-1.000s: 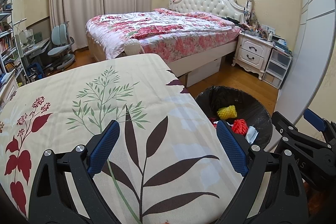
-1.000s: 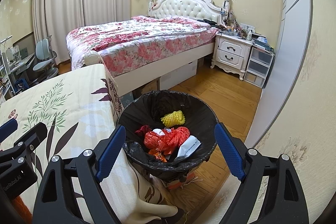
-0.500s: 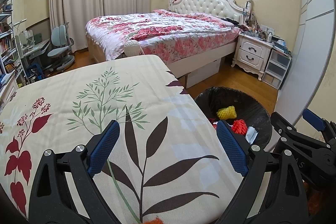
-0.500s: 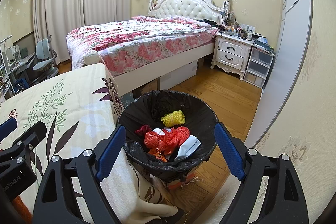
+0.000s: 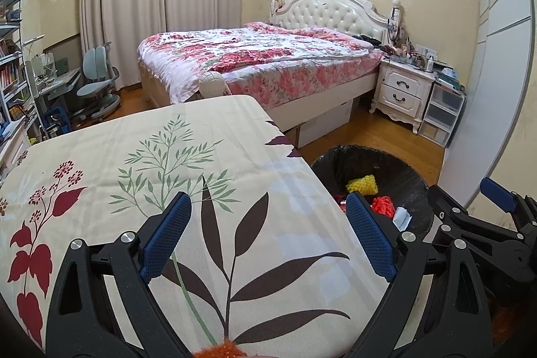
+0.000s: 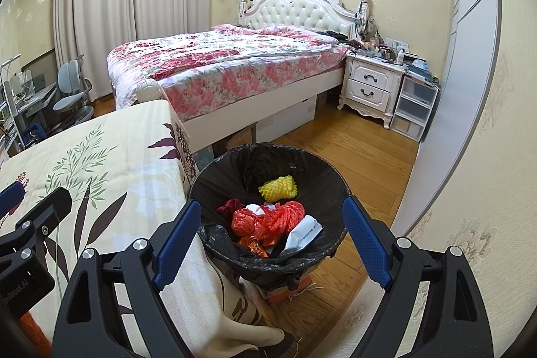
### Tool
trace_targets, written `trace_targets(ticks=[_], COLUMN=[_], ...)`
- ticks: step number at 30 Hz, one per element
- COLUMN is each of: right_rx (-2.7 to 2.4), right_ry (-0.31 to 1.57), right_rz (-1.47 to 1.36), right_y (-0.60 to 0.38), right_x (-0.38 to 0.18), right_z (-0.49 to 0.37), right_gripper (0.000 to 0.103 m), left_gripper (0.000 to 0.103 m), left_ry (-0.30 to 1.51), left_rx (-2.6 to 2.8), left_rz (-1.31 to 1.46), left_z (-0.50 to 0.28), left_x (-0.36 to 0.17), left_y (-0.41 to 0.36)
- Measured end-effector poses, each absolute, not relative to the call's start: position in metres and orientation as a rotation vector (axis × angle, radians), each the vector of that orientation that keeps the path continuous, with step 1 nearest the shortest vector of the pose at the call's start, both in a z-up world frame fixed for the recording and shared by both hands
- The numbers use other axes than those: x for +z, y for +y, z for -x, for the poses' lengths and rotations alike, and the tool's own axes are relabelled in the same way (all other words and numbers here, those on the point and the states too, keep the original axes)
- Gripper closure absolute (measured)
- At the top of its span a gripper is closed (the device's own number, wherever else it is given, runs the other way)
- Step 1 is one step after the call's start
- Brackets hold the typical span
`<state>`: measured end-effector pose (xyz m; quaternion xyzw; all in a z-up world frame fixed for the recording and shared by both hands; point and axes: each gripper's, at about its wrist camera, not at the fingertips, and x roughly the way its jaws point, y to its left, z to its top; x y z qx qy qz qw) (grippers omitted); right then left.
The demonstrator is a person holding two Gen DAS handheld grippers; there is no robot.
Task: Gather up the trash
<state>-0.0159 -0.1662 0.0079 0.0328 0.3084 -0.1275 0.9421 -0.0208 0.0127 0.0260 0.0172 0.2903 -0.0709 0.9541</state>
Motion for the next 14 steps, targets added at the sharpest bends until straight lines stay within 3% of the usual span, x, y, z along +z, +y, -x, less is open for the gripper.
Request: trace_targets(ticks=[14], right_rx=[-0.234], right_ry=[0.638], right_rz=[-0.049], right_y=[-0.152], right_x=[0.007], right_z=[0.013], right_gripper=[0.019], left_gripper=[0.012], left_ry=[0.594], left_rx=[-0.106], left_rz=[-0.035], left_z=[0.017], left_x=[0.025], left_y=[0.028])
